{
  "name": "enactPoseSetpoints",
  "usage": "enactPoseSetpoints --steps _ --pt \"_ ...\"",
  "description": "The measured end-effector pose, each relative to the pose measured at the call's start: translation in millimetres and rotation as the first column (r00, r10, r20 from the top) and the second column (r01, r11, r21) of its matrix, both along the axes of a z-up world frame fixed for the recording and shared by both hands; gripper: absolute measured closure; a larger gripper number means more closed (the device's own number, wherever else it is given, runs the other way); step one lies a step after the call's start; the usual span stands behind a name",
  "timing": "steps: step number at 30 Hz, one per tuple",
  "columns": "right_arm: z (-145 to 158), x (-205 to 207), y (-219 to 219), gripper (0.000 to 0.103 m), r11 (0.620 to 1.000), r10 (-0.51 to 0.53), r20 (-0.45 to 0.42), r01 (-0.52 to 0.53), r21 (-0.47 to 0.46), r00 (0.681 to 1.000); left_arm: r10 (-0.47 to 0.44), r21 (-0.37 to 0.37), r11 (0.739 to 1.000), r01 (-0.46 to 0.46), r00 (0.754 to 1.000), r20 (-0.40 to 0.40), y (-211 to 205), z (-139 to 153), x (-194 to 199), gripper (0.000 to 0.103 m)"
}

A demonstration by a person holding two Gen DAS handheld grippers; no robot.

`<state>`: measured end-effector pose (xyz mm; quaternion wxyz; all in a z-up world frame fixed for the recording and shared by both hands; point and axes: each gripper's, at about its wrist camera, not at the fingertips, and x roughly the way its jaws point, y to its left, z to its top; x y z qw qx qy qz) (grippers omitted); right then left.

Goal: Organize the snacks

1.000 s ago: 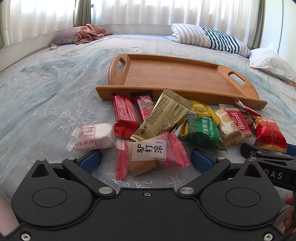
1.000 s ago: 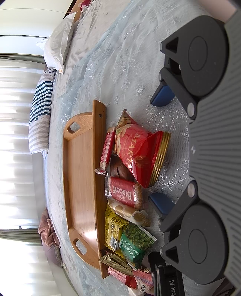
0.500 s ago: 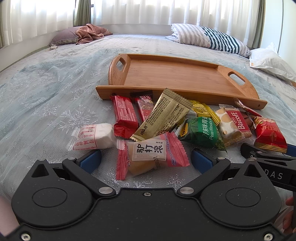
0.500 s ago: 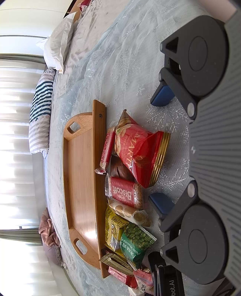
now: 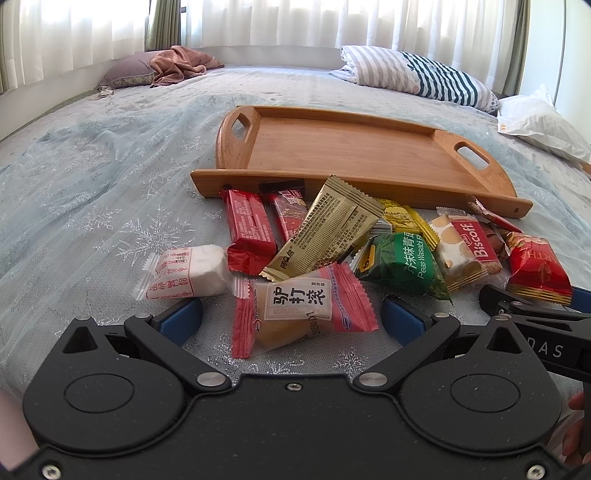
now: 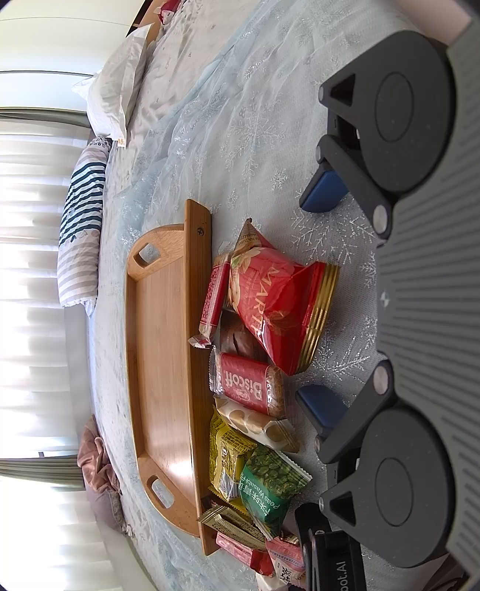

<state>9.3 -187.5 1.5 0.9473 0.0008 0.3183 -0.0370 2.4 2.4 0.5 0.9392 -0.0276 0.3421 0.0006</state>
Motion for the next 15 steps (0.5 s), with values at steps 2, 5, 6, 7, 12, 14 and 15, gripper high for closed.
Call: enactPoseSetpoints --steps 2,5,6,7,12,14,15 --pt "-0.1 0.0 -0.1 0.0 1.0 0.0 -0.001 0.0 0.001 1.0 0.0 0.001 1.0 0.0 1.0 0.001 0.2 0.1 0.0 0.0" --pt "1.1 0.8 -0.3 0.0 1.0 0.0 -0.006 0.0 0.005 1.0 0.0 0.0 1.0 0.0 1.0 -0.001 0.3 0.2 0.2 0.0" --pt "1.0 0.9 -0.3 0.0 1.0 0.001 -0.007 -0.001 0.006 1.0 0.0 -0.001 1.0 0.0 1.0 -0.001 0.3 0.1 0.1 0.0" --pt "0.9 0.8 -0.4 0.0 1.0 0.0 -0.006 0.0 0.005 1.0 -0.001 0.0 1.0 0.001 1.0 -0.001 0.1 0.1 0.0 0.0" --pt "1.5 1.6 -1.0 0.0 1.0 0.001 -0.005 -0.001 0.004 1.0 -0.006 -0.001 1.0 0.006 1.0 0.0 0.0 -0.1 -0.6 0.0" --pt "1.6 2.1 -1.3 0.0 1.0 0.003 -0.008 -0.003 0.005 1.0 -0.009 -0.003 1.0 0.009 1.0 0.0 -0.2 0.0 -1.8 0.0" --pt "1.7 2.3 -1.6 0.0 1.0 0.003 -0.009 -0.003 0.007 1.0 -0.01 -0.003 1.0 0.01 1.0 0.0 -0.3 -0.2 -2.0 0.0"
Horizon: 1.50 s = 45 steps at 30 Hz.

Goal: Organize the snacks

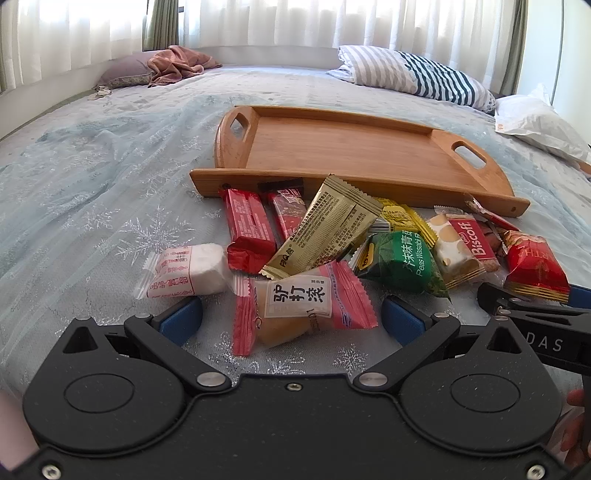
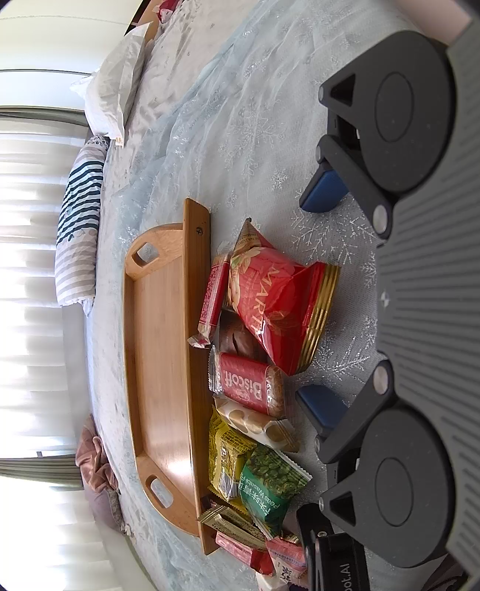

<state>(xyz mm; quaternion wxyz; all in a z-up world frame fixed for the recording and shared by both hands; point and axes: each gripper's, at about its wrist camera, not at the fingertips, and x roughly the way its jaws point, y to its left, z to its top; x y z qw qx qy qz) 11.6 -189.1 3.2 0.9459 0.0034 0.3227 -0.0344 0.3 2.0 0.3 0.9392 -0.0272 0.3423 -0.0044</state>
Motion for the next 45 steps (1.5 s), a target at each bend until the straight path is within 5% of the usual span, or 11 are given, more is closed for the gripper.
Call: enactPoseSetpoints --steps 18,28,39,45 --pt "-0.4 -2.0 -1.9 0.0 1.0 0.016 -0.01 -0.016 0.013 1.0 -0.065 0.01 0.998 0.065 0.998 -0.015 5.5 4.0 -2.4 0.0" --pt "11.1 -3.2 -22.2 0.0 0.986 -0.015 -0.017 0.018 0.164 1.0 -0.099 0.034 0.994 0.1 0.995 -0.016 8.9 16.4 -18.5 0.0" --pt "9.6 15.4 -30.2 0.006 0.995 -0.066 -0.005 0.066 0.071 0.998 0.036 0.004 0.999 -0.036 0.999 0.023 35.9 29.5 -12.8 0.0" --pt "11.4 18.1 -27.1 0.009 0.998 -0.046 -0.006 0.046 0.045 0.999 0.136 -0.075 0.988 -0.135 0.991 0.015 60.7 36.7 -5.1 0.0"
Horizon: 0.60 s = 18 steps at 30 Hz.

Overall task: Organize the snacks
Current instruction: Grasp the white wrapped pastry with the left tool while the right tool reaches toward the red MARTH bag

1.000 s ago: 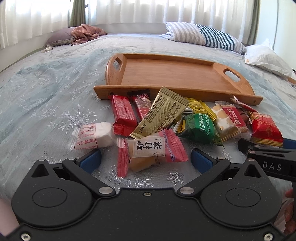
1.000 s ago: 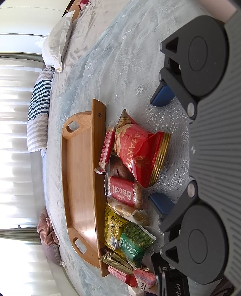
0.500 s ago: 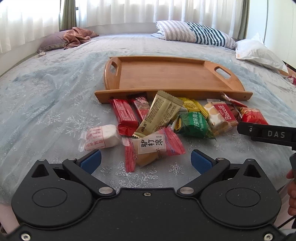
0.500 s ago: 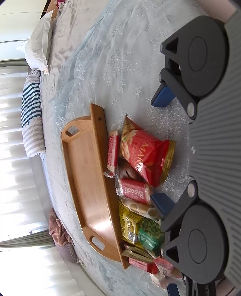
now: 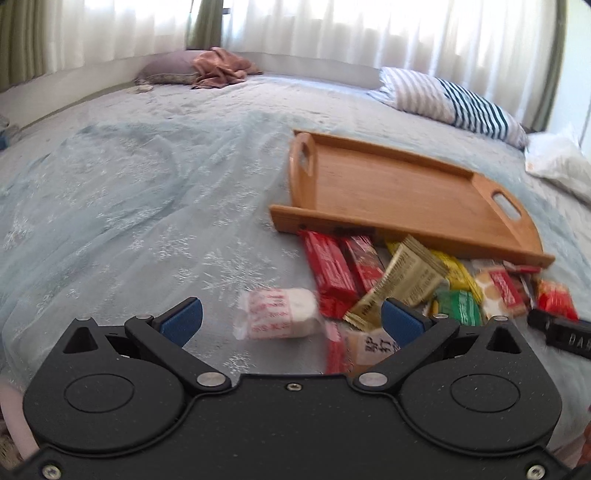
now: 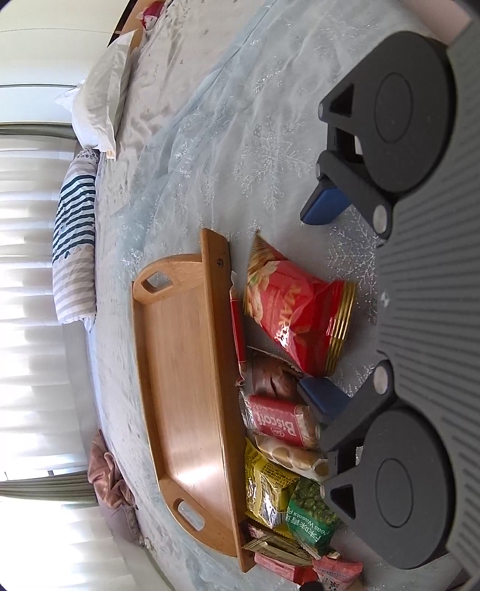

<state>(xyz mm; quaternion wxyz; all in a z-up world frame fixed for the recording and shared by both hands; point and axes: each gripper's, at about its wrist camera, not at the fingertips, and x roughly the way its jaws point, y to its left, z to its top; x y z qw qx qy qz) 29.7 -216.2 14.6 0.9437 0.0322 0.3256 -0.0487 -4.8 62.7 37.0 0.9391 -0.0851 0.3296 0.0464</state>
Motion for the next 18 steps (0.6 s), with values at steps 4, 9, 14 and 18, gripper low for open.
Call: enactPoseSetpoints --steps 4,9,14,18 --pt "-4.2 2.2 -0.7 0.009 1.0 -0.007 -0.017 0.007 0.016 1.0 0.04 -0.05 0.998 -0.039 0.999 0.025 14.0 5.6 -3.1 0.0" --pt "-5.4 3.3 3.0 0.009 1.0 0.0 -0.016 0.0 -0.01 1.0 0.052 0.034 0.998 -0.051 0.998 -0.032 10.8 -7.3 10.3 0.0" --pt "-5.5 5.5 -0.7 0.009 1.0 -0.005 -0.02 0.005 -0.007 1.0 0.073 0.036 0.997 -0.072 0.996 -0.052 9.0 -16.5 16.8 0.004" --pt "-4.8 7.8 -1.6 0.009 1.0 -0.002 -0.019 0.001 -0.031 1.0 0.085 0.042 0.996 -0.083 0.995 -0.044 13.5 -17.8 17.7 0.01"
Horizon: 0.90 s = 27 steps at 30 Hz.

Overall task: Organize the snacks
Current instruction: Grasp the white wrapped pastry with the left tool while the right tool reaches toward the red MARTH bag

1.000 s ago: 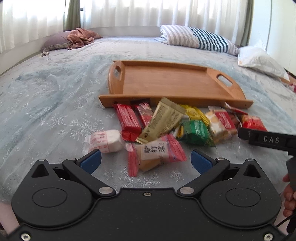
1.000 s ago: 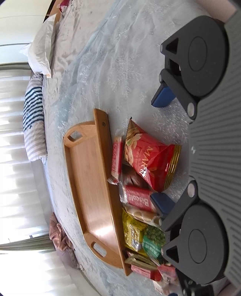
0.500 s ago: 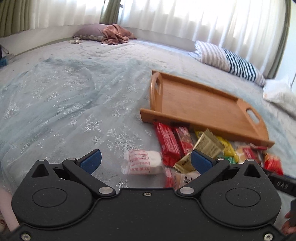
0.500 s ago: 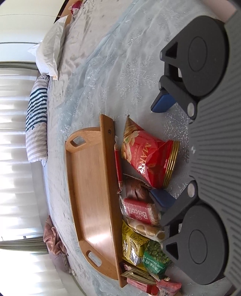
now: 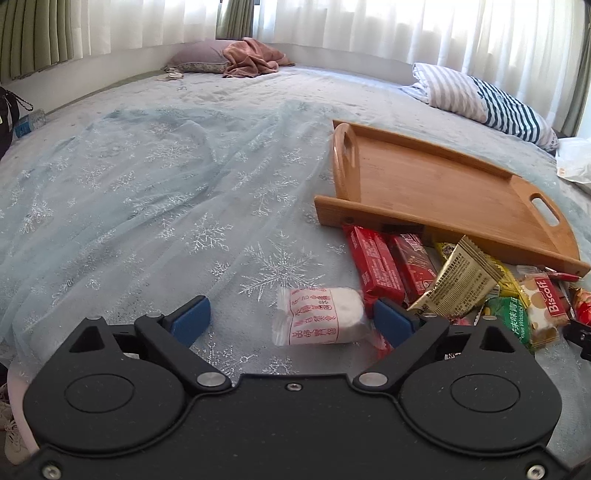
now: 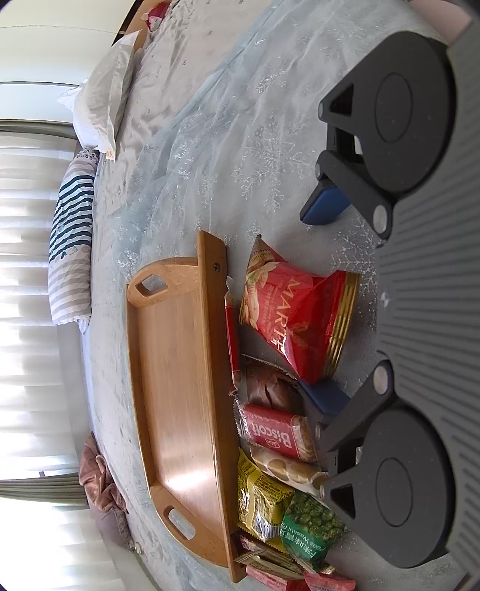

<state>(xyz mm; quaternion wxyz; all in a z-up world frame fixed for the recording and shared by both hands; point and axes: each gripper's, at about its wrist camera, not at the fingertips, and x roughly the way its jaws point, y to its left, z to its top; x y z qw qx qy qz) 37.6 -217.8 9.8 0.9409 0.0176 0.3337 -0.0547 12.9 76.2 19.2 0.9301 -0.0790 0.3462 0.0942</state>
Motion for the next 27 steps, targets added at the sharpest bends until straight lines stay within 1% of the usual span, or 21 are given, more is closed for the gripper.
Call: enactPoseSetpoints --steps 1,2,5,8,10,12,14,15,18,19,21,22,23,25,26,27 --pt "-0.3 0.5 -1.2 0.009 1.0 -0.002 -0.001 0.002 -0.005 1.0 -0.002 0.001 1.0 0.002 1.0 0.003 0.1 0.2 -0.6 0.011" --pt "-0.9 1.1 -2.2 0.009 1.0 -0.003 -0.003 0.003 -0.009 1.0 -0.006 0.008 1.0 0.006 1.0 0.008 -0.1 0.7 -1.0 0.015" --pt "-1.5 3.1 -4.3 0.009 1.0 0.001 -0.006 -0.001 -0.01 1.0 -0.044 0.042 0.998 0.043 0.999 0.015 -4.3 1.1 -1.3 0.023" --pt "-1.0 4.4 -2.7 0.008 1.0 0.011 -0.009 -0.011 -0.023 1.0 -0.068 0.07 0.995 0.067 0.998 0.015 -10.0 0.4 -0.9 0.024" --pt "-1.7 4.4 -2.6 0.008 1.0 0.014 -0.01 -0.014 -0.024 1.0 -0.081 0.083 0.993 0.08 0.997 0.01 -13.5 -2.0 1.1 0.027" --pt "-2.2 4.0 -2.7 0.008 1.0 0.013 -0.01 -0.014 -0.021 1.0 -0.089 0.102 0.991 0.087 0.996 0.014 -16.9 -2.6 1.2 0.033" --pt "-2.0 3.8 -3.1 0.007 1.0 0.012 -0.01 -0.013 -0.02 1.0 -0.1 0.106 0.989 0.098 0.995 0.014 -19.9 -2.1 1.3 0.036" --pt "-2.0 3.9 -3.0 0.007 1.0 0.012 -0.01 -0.012 -0.019 1.0 -0.101 0.109 0.989 0.099 0.995 0.012 -20.7 -2.0 1.9 0.036" --pt "-4.3 5.6 -2.9 0.001 1.0 0.015 -0.011 -0.015 -0.021 1.0 -0.11 0.111 0.988 0.107 0.994 0.015 -21.5 -3.2 3.5 0.037" --pt "-5.2 6.2 -2.2 0.0 1.0 0.016 -0.012 -0.016 -0.026 1.0 -0.111 0.108 0.988 0.109 0.994 0.018 -21.2 -3.4 3.9 0.038" --pt "-4.8 7.5 -0.7 0.0 0.999 0.019 -0.01 -0.019 -0.036 1.0 -0.118 0.102 0.988 0.115 0.993 0.022 -20.7 -3.1 3.9 0.046" --pt "-4.2 8.3 -0.6 0.001 0.999 0.019 -0.009 -0.019 -0.033 1.0 -0.122 0.1 0.988 0.119 0.992 0.024 -20.5 -2.5 3.8 0.047" --pt "-3.7 8.7 -1.1 0.003 0.999 0.019 -0.007 -0.019 -0.025 1.0 -0.123 0.102 0.988 0.119 0.992 0.025 -21.1 -2.2 3.4 0.048" --pt "-2.2 8.9 -1.9 0.017 1.0 0.015 0.003 -0.015 -0.018 1.0 -0.126 0.102 0.987 0.123 0.992 0.027 -20.0 -1.9 3.2 0.049" --pt "-1.1 8.5 -1.2 0.02 1.0 0.011 0.008 -0.01 -0.019 1.0 -0.127 0.099 0.987 0.123 0.992 0.03 -19.1 -1.9 2.6 0.051" --pt "-0.2 7.7 -0.5 0.028 1.0 0.012 0.012 -0.012 -0.016 1.0 -0.129 0.096 0.988 0.125 0.991 0.032 -18.5 -1.3 1.8 0.052"
